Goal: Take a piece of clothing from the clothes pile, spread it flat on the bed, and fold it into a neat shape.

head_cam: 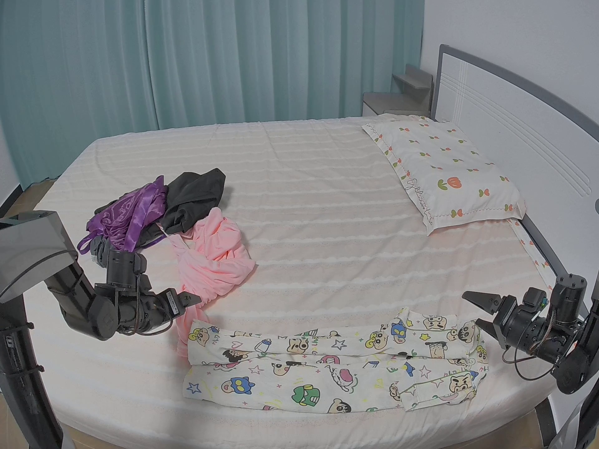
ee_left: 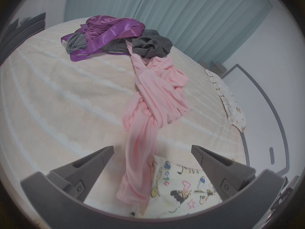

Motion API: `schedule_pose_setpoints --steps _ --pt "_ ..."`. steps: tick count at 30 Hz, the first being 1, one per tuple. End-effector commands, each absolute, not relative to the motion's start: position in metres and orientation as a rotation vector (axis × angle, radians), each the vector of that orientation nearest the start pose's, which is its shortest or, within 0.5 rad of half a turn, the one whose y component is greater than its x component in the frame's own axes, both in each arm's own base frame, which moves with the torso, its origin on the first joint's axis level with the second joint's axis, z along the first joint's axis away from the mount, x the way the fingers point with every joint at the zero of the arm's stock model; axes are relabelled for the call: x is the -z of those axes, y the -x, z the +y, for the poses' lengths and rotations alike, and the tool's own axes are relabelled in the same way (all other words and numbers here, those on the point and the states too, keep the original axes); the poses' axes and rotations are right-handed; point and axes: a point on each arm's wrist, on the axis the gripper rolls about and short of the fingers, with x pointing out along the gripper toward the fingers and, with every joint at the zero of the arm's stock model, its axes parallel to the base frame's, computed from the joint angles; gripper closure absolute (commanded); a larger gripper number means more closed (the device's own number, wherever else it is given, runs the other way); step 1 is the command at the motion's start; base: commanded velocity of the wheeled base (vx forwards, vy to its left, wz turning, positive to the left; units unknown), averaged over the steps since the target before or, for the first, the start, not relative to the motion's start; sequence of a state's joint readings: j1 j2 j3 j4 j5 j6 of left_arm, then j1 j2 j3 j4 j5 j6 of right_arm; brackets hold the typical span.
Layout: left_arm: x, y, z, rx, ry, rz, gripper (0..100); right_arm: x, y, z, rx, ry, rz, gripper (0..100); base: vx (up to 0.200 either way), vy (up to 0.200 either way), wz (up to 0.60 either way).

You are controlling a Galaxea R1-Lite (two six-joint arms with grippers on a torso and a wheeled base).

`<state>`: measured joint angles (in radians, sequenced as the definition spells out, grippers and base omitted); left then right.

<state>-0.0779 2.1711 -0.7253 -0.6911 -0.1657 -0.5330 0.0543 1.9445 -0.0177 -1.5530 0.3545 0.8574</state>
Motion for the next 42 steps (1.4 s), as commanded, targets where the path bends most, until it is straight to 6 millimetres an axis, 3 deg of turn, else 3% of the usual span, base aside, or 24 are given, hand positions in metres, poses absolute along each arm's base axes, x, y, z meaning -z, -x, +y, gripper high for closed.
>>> schedule_pose_setpoints --steps 1,7,10,11,21,34,42 --pt "0.009 -0.365 -0.044 0.007 0.509 0.81 0 -0.052 -0.21 0.017 -0.209 -0.894 0.521 0 0.0 0.0 0.0" --pt "0.028 -0.395 -0.047 -0.067 0.479 0.84 0 -0.052 -0.21 0.017 -0.209 -0.894 0.519 0 0.0 0.0 0.0" --pt "0.029 -0.399 -0.047 -0.083 0.475 0.844 0 -0.051 -0.21 0.017 -0.208 -0.894 0.522 0 0.0 0.0 0.0" --pt "0.029 -0.399 -0.047 -0.084 0.477 0.844 100 -0.051 -0.21 0.017 -0.209 -0.894 0.523 0 0.0 0.0 0.0" --pt "0.018 -0.409 -0.038 -0.11 0.523 0.785 100 -0.051 -0.21 0.018 -0.213 -0.893 0.526 0 0.0 0.0 0.0" --pt "-0.037 -0.437 -0.014 -0.145 0.577 0.64 100 -0.051 -0.21 0.019 -0.217 -0.892 0.529 0 0.0 0.0 0.0" --pt "-0.072 -0.463 0.018 -0.214 0.601 0.481 100 -0.05 -0.21 0.019 -0.215 -0.892 0.533 0 0.0 0.0 0.0"
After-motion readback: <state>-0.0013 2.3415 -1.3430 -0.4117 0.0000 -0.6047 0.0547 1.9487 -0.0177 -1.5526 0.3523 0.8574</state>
